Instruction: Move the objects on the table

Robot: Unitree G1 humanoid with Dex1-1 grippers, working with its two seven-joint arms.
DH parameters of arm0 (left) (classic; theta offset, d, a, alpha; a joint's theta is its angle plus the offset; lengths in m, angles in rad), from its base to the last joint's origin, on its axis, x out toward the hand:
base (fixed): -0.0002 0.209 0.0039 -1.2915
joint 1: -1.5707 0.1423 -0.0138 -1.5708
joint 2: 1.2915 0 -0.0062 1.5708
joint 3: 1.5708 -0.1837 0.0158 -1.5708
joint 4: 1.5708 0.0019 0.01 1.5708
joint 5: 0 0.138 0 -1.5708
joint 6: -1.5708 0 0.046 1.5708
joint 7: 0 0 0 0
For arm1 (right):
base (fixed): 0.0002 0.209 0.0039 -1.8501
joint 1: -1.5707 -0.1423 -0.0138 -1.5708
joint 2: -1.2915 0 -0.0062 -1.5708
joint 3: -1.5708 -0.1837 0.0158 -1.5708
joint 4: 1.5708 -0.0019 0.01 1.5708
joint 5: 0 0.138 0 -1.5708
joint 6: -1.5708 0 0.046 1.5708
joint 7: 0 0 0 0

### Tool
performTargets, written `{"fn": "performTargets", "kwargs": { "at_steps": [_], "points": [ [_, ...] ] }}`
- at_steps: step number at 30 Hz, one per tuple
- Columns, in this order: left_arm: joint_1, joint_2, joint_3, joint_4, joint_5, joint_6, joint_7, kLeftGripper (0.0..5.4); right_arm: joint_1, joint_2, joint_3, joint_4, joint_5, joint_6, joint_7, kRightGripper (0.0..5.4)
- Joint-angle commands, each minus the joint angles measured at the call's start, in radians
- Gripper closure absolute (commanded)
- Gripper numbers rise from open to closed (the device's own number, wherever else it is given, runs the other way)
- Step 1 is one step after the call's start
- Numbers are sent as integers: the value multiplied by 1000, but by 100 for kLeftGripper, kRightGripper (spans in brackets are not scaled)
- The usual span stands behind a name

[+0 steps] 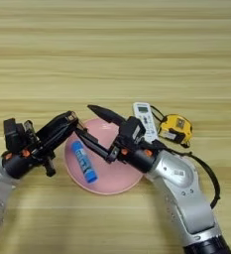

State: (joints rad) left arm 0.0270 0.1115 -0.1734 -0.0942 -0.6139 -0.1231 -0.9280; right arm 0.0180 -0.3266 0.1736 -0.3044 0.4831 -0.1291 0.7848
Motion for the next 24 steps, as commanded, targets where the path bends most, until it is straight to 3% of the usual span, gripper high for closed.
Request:
{"fn": "performTargets", "kwargs": {
  "at_steps": [1,5,8,14,20,24],
  "points": [
    [-13,-1,15,16,18,2,6,464,-20,1,-67,-47,149,54,29,186],
    [-13,-2,21,21,20,1,4,464,-49,21,-135,-42,224,83,0,130],
    [-9,-4,19,24,26,-5,2,464,-87,56,-177,14,176,61,-76,95],
    [-2,-1,23,20,29,-7,-5,464,-156,133,-246,110,-25,-81,-256,2],
    [1,4,29,19,29,-9,-10,464,-204,163,-290,247,-307,-277,-447,0],
    [3,9,33,18,32,-7,-10,464,-240,166,-344,379,-374,-276,-577,0]
  ]
}}
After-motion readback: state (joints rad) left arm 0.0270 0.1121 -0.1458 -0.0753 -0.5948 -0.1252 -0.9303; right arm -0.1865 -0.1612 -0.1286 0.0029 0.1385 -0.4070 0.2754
